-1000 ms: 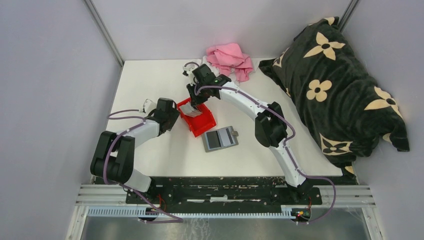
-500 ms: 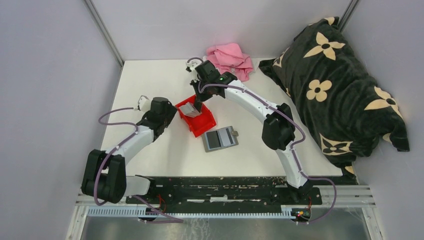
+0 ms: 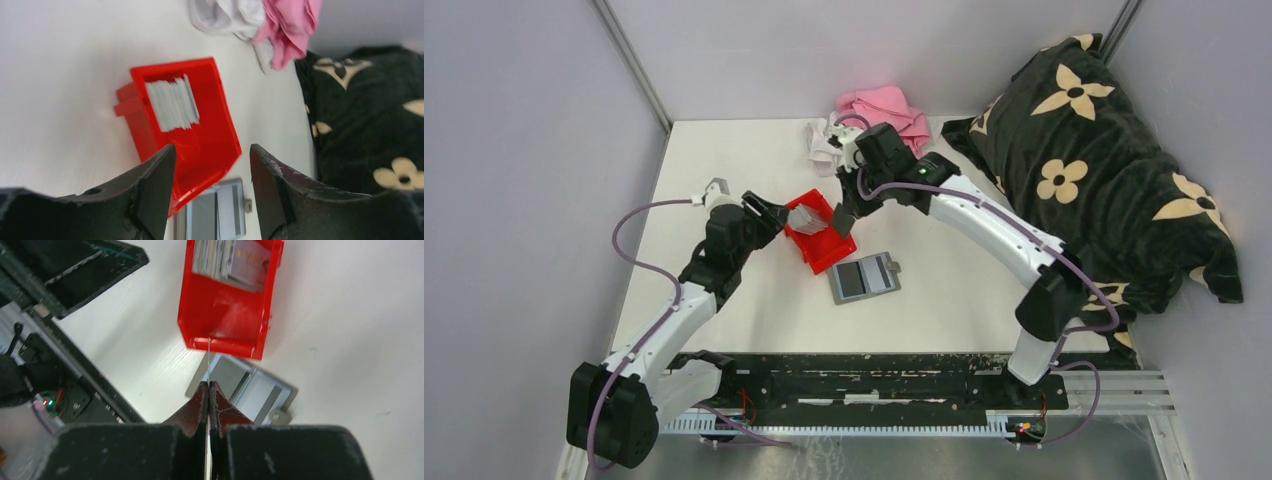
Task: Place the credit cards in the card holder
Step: Pick up the credit card from the storage box.
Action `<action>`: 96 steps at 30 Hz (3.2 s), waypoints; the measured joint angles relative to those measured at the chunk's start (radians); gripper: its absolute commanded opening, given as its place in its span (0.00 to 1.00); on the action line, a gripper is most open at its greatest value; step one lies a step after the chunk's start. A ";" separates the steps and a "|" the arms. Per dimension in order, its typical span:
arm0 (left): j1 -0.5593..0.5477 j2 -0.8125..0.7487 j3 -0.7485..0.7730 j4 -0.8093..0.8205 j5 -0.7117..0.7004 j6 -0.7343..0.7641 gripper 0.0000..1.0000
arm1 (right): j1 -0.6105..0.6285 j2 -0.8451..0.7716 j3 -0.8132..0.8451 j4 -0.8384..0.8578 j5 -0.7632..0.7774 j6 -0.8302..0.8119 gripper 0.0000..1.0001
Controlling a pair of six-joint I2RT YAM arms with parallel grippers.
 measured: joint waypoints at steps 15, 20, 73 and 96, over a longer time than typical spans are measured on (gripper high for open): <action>-0.172 0.009 -0.112 0.228 0.597 0.092 0.62 | -0.124 -0.431 -0.506 0.000 -0.368 0.136 0.01; -0.203 0.069 -0.112 0.248 0.723 0.093 0.63 | -0.151 -0.441 -0.594 0.040 -0.492 0.182 0.01; -0.337 0.271 -0.257 0.706 0.608 -0.181 0.03 | -0.269 -0.385 -0.777 0.346 -0.548 0.384 0.41; -0.465 0.410 -0.263 0.939 0.193 -0.379 0.03 | -0.275 -0.361 -0.994 0.692 -0.556 0.639 0.30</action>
